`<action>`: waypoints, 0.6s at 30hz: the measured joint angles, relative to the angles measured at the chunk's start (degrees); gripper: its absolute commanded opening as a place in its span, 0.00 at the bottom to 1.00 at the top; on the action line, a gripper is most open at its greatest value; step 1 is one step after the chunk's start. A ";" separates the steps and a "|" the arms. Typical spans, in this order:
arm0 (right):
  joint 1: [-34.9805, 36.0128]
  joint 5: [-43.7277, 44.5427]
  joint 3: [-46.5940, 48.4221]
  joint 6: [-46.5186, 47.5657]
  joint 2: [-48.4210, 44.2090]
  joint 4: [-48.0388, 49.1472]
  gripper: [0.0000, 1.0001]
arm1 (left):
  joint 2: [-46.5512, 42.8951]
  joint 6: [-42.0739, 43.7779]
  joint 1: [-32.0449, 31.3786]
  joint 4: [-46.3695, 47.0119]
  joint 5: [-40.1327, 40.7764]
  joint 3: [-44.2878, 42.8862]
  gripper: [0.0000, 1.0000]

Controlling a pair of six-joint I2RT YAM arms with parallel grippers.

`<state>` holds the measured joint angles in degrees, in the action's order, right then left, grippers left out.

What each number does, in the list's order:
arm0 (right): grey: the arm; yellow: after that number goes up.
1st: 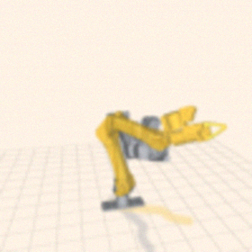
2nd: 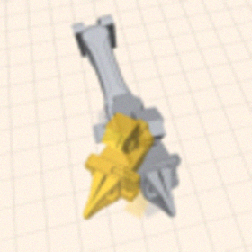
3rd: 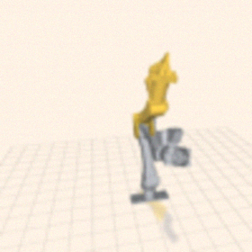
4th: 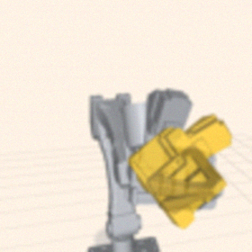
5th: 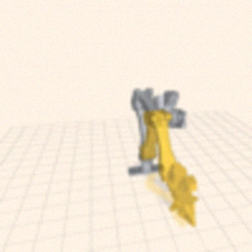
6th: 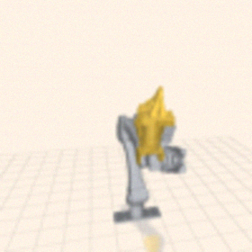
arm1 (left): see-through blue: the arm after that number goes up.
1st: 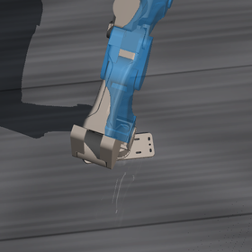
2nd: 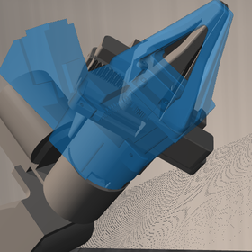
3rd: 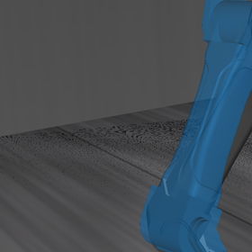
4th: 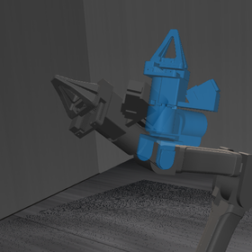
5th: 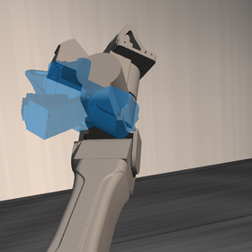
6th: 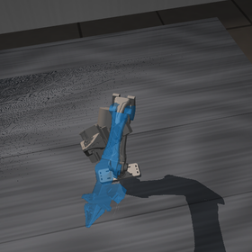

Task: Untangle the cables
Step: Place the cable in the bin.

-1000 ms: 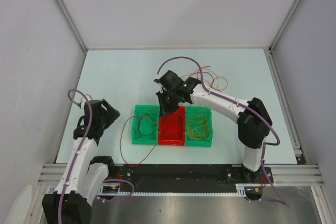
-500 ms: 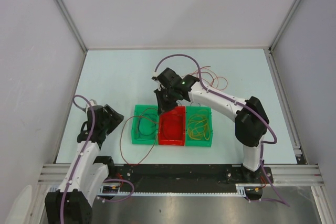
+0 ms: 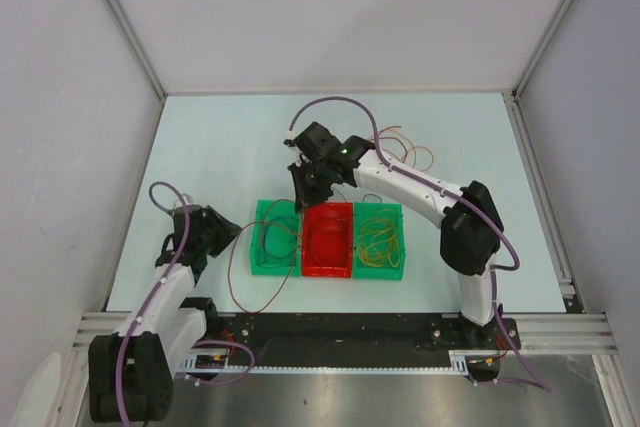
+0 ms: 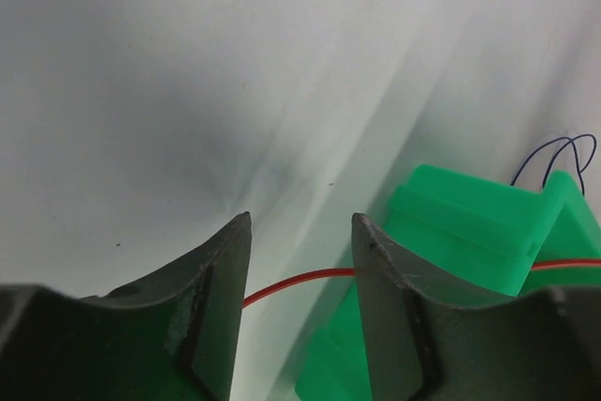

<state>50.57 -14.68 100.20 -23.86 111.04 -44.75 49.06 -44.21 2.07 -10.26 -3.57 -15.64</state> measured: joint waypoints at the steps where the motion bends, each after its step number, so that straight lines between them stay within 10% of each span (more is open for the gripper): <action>1: 0.09 -0.04 0.61 0.02 0.72 -0.02 0.00 | 0.59 0.04 0.00 0.66 -0.39 0.02 0.45; 5: 0.96 -0.33 3.26 0.20 4.83 -0.33 0.00 | 0.74 -0.15 0.00 2.25 -1.88 0.11 0.26; 14: 1.86 -0.81 4.48 0.20 9.51 -1.68 0.00 | -9.70 -0.35 0.00 -2.21 -3.28 -0.79 0.16; 18: 1.84 -0.81 5.55 0.24 9.51 -1.95 0.23 | -11.91 -0.31 0.00 -3.50 -3.32 -2.19 0.15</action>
<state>52.40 -15.49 105.75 -23.62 120.55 -46.70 37.15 -44.51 2.07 -13.76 -6.90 -17.82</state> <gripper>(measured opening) 0.071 0.162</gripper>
